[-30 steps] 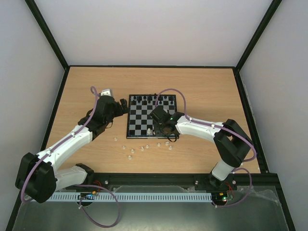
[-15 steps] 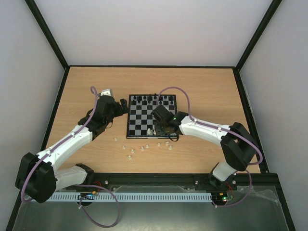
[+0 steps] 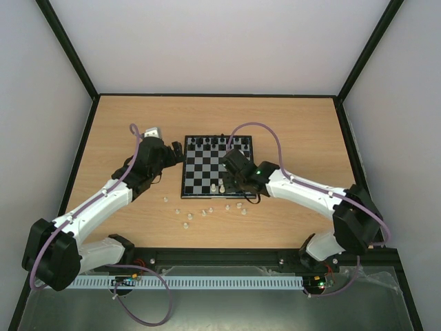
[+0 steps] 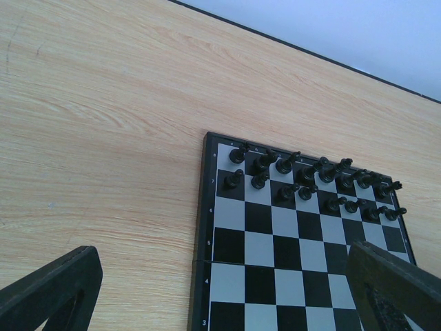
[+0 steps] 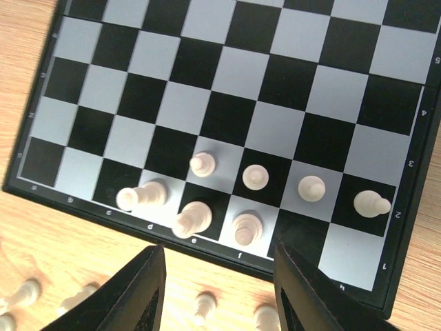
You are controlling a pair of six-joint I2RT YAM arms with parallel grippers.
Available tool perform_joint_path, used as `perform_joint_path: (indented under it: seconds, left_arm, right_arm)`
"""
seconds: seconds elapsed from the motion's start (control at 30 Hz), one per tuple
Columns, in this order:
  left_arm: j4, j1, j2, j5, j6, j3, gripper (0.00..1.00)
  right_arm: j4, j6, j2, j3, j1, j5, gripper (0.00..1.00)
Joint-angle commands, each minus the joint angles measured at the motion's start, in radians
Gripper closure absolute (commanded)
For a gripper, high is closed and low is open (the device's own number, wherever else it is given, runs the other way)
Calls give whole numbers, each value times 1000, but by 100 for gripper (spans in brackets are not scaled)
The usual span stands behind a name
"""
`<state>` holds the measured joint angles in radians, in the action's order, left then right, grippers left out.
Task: Set up the chess pieces on the board
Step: Pick up the chess piece at the center of the board.
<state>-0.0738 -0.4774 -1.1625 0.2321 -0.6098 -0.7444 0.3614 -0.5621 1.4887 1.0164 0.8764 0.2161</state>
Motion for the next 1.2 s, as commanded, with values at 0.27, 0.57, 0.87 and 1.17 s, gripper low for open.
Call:
perform_joint_path:
  seconds: [0.27,0.57,0.87,1.17]
  left_arm:
    - [10,-1,-9,12,6,5,0]
    - [12,-1,-11,12,5,6,1]
    - [12,-1,-9,9,4,6,0]
    - [13,-1,-6,9,4,8,1]
  right_arm:
    - [54,6,-85,-65,76,-4,57]
    - [49,-105,-181,-217,84,6,65]
    - [45,-172,-200,-307,85,-4,68]
    - [28,-173,-187,-331,87,-27,69]
